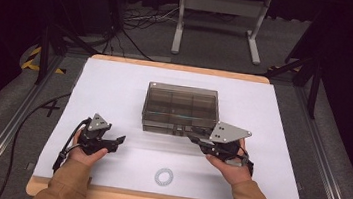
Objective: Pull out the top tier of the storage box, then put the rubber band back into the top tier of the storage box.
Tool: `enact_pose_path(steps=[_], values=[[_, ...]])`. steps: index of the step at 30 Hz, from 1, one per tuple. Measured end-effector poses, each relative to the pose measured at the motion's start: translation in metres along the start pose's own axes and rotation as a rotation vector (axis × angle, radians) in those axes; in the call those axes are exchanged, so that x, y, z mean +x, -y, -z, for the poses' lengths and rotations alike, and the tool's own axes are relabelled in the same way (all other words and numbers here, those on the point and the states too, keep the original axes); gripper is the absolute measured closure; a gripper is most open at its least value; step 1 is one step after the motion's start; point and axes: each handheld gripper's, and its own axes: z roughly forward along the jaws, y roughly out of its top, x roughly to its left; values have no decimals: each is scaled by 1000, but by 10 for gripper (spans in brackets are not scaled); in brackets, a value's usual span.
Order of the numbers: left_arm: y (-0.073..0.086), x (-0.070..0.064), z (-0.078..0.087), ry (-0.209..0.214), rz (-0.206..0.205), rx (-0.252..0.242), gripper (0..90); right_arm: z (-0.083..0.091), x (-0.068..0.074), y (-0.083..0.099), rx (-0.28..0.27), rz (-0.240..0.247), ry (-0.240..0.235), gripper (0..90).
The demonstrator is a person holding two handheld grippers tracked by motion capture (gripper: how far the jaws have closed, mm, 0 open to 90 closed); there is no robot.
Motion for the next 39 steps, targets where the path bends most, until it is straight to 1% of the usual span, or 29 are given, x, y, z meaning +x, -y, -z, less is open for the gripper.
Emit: enact_pose_path(steps=[14,25,28,34,39], values=[[0,0,0,-1,3,1,298,5,-11,-9,45,3,-4,718],[1,0,2,-4,1,2,298,-1,-19,-15,95,14,-29,721],[3,1,2,-3,5,3,298,-2,-21,-16,113,19,-37,721],[5,2,5,-16,6,1,298,-2,-28,-21,133,21,-39,728],[7,2,7,-22,10,2,297,-5,-32,-24,170,25,-50,730]])
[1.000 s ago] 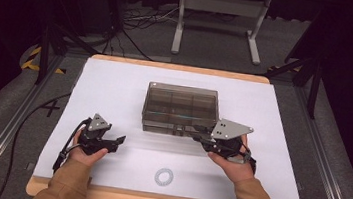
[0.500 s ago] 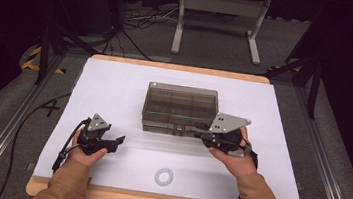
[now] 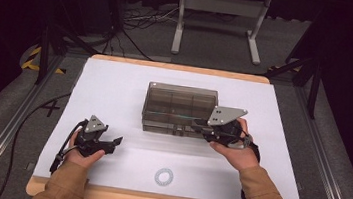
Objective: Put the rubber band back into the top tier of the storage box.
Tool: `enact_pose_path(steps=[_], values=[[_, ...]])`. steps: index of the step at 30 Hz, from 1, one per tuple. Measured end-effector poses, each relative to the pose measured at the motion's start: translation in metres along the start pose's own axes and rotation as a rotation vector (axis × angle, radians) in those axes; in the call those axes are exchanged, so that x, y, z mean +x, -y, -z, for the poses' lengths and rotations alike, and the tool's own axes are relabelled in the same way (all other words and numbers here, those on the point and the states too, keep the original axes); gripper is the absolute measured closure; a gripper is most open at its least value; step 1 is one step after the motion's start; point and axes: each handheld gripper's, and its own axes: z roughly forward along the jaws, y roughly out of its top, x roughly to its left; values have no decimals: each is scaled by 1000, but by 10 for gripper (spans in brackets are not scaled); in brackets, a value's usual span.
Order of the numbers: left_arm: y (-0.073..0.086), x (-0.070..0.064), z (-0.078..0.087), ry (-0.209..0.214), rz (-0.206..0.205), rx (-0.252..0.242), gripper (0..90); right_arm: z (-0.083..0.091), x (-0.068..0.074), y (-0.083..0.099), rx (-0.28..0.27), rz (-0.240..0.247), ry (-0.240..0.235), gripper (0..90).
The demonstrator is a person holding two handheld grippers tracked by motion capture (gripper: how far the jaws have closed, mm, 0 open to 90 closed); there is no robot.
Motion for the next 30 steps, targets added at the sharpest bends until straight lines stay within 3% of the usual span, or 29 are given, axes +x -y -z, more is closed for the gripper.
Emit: enact_pose_path(steps=[30], values=[[3,1,2,-4,2,6,297,-18,-18,4,167,-15,-66,727]])
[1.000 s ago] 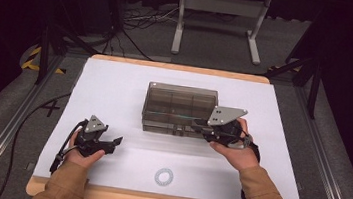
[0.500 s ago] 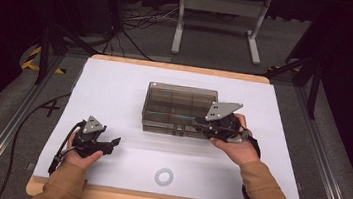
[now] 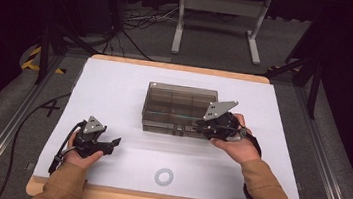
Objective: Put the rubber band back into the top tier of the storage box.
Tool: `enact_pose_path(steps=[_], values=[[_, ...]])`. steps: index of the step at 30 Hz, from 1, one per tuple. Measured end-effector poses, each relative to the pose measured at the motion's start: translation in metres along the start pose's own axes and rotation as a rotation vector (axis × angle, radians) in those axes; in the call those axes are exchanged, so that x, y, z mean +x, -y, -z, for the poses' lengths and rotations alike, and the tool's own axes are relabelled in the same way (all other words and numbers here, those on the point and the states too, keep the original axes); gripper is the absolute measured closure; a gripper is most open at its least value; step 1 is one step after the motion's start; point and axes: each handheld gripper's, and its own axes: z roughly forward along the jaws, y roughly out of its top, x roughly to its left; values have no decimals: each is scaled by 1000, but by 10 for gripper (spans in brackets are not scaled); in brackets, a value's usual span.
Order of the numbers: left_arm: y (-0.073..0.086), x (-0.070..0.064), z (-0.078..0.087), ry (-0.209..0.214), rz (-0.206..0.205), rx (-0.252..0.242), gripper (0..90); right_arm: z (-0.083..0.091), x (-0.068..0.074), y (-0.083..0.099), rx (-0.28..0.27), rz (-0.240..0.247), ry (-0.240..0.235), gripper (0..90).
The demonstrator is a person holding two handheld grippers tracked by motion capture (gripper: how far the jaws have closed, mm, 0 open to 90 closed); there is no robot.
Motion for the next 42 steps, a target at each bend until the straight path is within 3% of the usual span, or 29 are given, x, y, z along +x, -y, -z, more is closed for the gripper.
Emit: enact_pose_path(steps=[22,42], values=[[-1,0,-1,0,-4,-1,297,-2,-2,-4,64,14,-17,783],[-6,-2,-7,20,-14,2,297,4,11,-11,134,66,-41,810]])
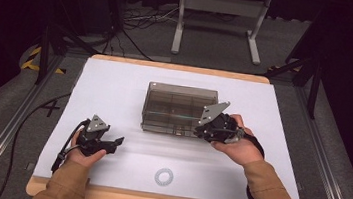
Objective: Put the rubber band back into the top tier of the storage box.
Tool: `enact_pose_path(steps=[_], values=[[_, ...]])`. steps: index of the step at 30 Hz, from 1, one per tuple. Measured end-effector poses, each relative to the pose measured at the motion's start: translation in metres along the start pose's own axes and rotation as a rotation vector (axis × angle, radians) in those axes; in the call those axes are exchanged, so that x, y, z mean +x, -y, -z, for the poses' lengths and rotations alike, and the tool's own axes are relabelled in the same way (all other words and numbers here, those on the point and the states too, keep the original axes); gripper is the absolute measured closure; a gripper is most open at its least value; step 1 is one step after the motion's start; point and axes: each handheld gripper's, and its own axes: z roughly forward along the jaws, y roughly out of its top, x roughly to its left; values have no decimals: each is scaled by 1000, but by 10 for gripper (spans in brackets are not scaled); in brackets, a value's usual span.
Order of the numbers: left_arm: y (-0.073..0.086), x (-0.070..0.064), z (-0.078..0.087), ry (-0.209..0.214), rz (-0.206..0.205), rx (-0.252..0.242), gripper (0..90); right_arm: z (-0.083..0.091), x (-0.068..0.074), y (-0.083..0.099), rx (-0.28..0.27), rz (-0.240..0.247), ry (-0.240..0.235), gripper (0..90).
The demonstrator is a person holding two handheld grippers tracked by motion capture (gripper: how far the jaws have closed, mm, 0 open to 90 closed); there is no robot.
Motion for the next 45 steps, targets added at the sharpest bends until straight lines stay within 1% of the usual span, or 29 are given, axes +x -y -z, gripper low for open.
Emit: enact_pose_path(steps=[9,11,20,28,40,45], values=[[0,-1,0,-1,1,-1,297,2,6,-2,24,12,-10,817],[0,-1,0,-1,0,-1,297,3,8,-3,29,21,-15,820],[-1,-1,0,-2,0,-2,296,5,16,-4,41,33,-24,829],[-1,-1,0,-1,0,0,297,6,24,-6,58,55,-40,838],[-1,-1,0,-2,-4,2,297,6,32,-5,87,60,-46,842],[-1,-1,0,-2,-4,2,297,6,34,-6,96,73,-47,844]])
